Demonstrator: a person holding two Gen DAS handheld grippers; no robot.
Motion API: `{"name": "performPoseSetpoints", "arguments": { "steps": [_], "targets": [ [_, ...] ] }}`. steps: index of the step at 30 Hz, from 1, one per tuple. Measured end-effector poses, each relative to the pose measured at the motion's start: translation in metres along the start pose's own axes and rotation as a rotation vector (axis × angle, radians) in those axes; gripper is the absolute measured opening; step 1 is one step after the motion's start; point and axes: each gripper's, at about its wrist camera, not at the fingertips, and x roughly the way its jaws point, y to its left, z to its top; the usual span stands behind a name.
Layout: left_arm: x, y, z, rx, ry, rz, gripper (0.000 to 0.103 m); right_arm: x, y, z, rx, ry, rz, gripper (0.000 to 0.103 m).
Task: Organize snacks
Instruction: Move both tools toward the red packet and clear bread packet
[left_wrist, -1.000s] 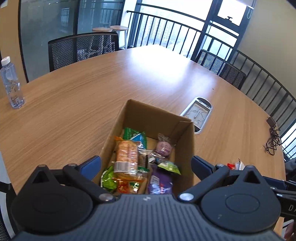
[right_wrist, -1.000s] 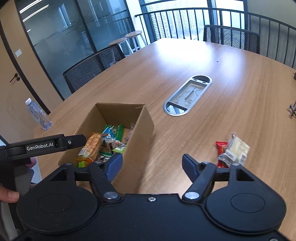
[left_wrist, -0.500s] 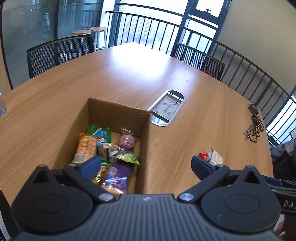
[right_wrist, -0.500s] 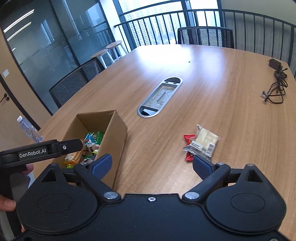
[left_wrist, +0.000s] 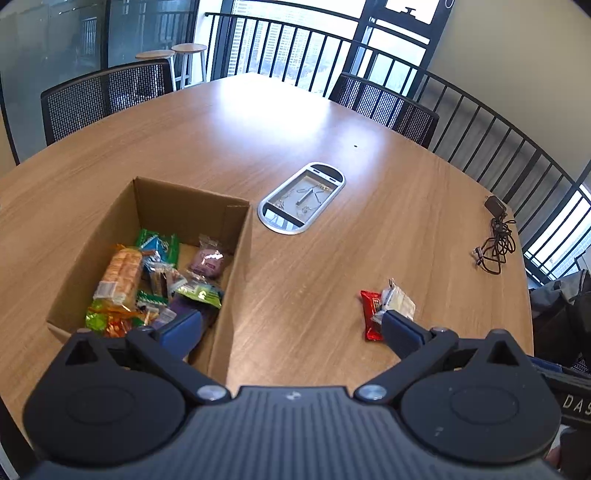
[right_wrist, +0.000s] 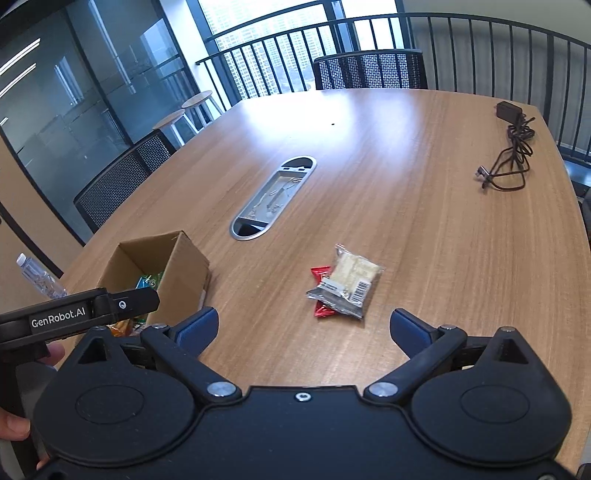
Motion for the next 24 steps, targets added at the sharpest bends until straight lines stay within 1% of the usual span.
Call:
{"name": "performPoseSetpoints", "arguments": {
  "steps": [6,8,14,19,22,24],
  "targets": [
    [0.01,-0.012,-0.007,0.001,0.027,0.004,0.103,0.005,-0.015,0.002,0.019,0.005,-0.021,0.099],
    [0.015,-0.015,-0.007,-0.007,0.032,0.01,0.103,0.007,-0.018,0.003,0.023,0.008,-0.022,0.097],
    [0.036,-0.018,-0.002,-0.041,0.059,-0.016,0.1,0.021,-0.027,0.01,0.037,0.027,-0.034,0.091],
    [0.055,-0.023,0.006,-0.052,0.073,-0.03,0.094,0.037,-0.036,0.018,0.075,0.049,-0.029,0.087],
    [0.067,-0.027,0.01,-0.048,0.081,-0.034,0.089,0.047,-0.039,0.022,0.097,0.06,-0.027,0.086],
    [0.076,-0.029,0.012,-0.054,0.095,-0.039,0.083,0.057,-0.042,0.026,0.116,0.072,-0.027,0.083]
  ]
}}
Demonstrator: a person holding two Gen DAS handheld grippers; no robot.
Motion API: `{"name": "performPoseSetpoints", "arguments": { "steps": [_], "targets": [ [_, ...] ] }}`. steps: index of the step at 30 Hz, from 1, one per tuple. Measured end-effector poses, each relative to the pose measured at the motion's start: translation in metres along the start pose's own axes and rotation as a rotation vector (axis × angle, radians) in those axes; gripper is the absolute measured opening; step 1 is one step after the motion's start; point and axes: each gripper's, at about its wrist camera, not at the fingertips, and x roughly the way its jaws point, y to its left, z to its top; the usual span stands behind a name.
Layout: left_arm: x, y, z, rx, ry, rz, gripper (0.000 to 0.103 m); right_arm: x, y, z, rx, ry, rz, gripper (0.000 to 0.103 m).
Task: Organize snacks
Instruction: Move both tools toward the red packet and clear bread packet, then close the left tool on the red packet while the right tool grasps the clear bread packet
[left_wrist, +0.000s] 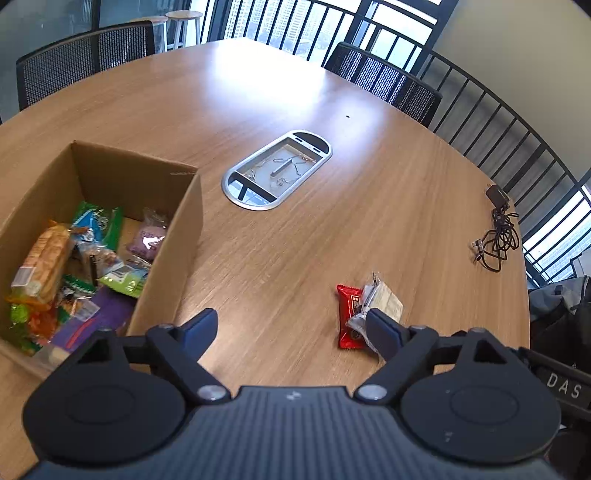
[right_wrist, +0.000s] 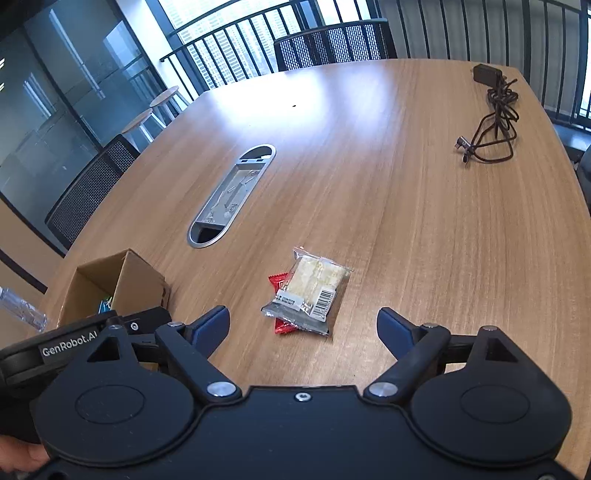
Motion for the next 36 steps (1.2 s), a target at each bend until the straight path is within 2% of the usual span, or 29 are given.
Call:
{"name": "performPoseSetpoints", "arguments": {
  "steps": [6,17,31,33,34,36],
  "targets": [
    [0.029,0.001,0.006,-0.035,0.047,-0.017,0.065,0.027,-0.004,0.009,0.05,0.037,0.001,0.077],
    [0.071,0.005,0.014,-0.112,0.111,-0.047,0.043,0.075,-0.009,0.017,0.101,0.115,0.002,0.07],
    [0.105,0.002,0.025,-0.145,0.141,-0.047,0.041,0.118,-0.015,0.022,0.113,0.179,-0.001,0.07],
    [0.108,0.001,0.026,-0.148,0.144,-0.046,0.041,0.121,-0.016,0.021,0.105,0.19,-0.009,0.062],
    [0.11,0.0,0.026,-0.149,0.147,-0.047,0.041,0.122,-0.017,0.02,0.103,0.196,-0.008,0.052],
    [0.113,-0.003,0.027,-0.143,0.156,-0.054,0.041,0.121,-0.018,0.02,0.092,0.197,-0.022,0.049]
  ]
}}
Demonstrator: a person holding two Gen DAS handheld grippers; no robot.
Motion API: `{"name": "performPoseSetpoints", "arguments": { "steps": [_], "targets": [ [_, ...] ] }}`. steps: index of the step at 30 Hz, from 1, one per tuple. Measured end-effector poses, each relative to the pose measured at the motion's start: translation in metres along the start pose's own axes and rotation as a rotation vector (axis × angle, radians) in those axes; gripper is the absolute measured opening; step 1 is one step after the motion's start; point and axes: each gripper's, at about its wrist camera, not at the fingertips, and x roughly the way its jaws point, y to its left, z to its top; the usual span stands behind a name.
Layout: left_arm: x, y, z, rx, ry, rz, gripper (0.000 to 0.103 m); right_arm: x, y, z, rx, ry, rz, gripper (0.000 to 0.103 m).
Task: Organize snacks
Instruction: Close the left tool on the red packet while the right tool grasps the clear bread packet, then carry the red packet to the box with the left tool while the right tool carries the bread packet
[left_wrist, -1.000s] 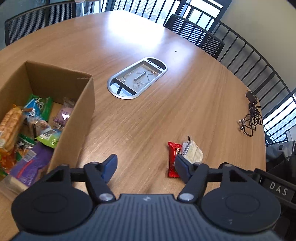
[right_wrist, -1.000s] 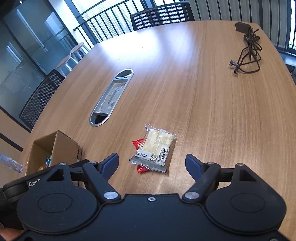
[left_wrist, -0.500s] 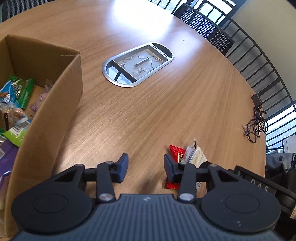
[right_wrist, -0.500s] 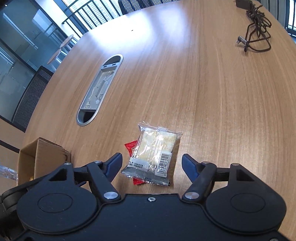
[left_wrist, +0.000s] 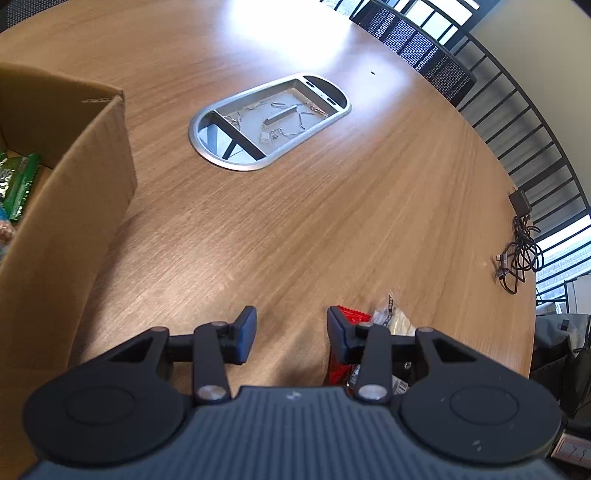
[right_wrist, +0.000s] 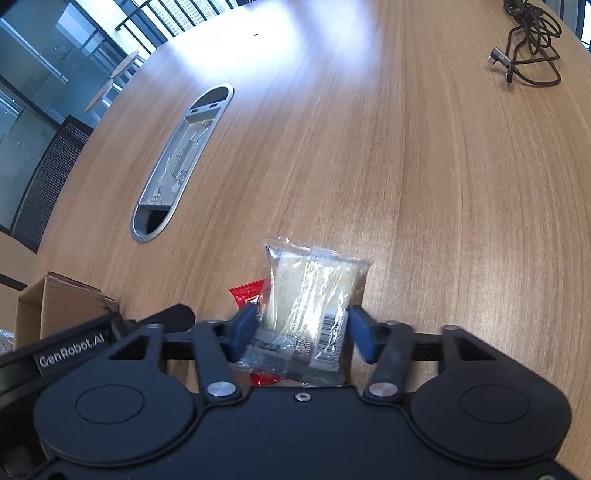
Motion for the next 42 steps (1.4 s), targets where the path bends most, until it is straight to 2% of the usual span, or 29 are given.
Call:
{"name": "performPoseSetpoints", "arguments": {
  "steps": [15,22,26,29,31,32,33,34,37,42],
  "targets": [
    [0.019,-0.038,-0.008,0.098,0.044,-0.013,0.042,-0.021,-0.029,-0.011,-0.042,-0.019,-0.105,0.045],
    [0.028,-0.058,-0.016,0.157,0.066,0.027,0.042,-0.024,-0.032,-0.019,-0.062,-0.018,-0.16,0.048],
    [0.036,-0.068,-0.02,0.198,0.089,0.088,0.042,-0.021,-0.034,-0.022,-0.067,-0.007,-0.199,0.053],
    [0.039,-0.075,-0.023,0.235,0.083,0.126,0.042,-0.021,-0.032,-0.023,-0.084,-0.004,-0.206,0.052],
    [0.04,-0.079,-0.025,0.261,0.083,0.148,0.041,-0.022,-0.032,-0.022,-0.08,0.003,-0.202,0.047],
    [0.041,-0.081,-0.026,0.283,0.082,0.167,0.035,-0.023,-0.032,-0.021,-0.081,0.007,-0.2,0.046],
    [0.042,-0.083,-0.027,0.303,0.083,0.189,0.022,-0.025,-0.032,-0.021,-0.084,0.006,-0.198,0.046],
    [0.042,-0.082,-0.027,0.306,0.085,0.192,0.019,-0.027,-0.032,-0.022,-0.084,0.005,-0.198,0.045],
    [0.039,-0.076,-0.024,0.281,0.111,0.175,0.019,-0.033,-0.033,-0.022,-0.071,-0.002,-0.195,0.044],
    [0.019,-0.069,-0.021,0.273,0.079,0.149,0.018,-0.046,-0.029,-0.022,-0.069,-0.022,-0.184,0.043]
  ]
}}
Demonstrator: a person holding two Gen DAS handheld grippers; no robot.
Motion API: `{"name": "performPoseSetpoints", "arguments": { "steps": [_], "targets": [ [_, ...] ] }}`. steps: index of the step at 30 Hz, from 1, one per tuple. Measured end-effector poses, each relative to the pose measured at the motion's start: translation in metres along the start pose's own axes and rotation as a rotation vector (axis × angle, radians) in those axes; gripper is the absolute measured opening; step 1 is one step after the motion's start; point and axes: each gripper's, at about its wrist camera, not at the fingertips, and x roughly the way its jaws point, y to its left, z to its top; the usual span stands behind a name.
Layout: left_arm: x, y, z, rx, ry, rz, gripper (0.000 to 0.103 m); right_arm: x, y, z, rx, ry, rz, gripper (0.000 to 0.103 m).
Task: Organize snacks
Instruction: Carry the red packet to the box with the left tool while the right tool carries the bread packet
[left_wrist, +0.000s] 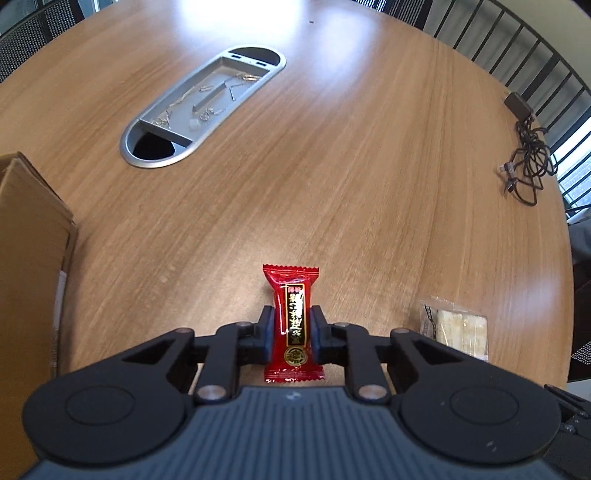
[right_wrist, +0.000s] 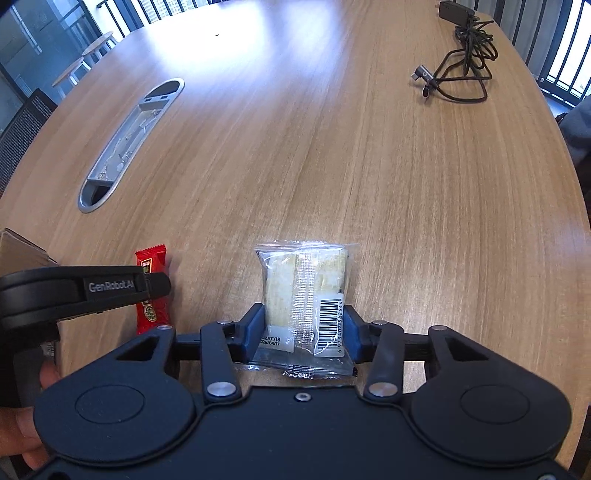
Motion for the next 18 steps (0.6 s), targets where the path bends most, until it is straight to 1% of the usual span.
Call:
{"name": "performPoseSetpoints", "arguments": {
  "steps": [8,18],
  "targets": [
    [-0.038,0.02,-0.001,-0.023,-0.05,-0.025,0.019,-0.027,0.019,-0.002,-0.024,-0.045,0.033,0.043],
    [-0.079,0.044,-0.015,-0.049,-0.113,-0.045,0.019,-0.059,0.049,-0.01,-0.085,-0.11,0.07,0.043]
  ]
}}
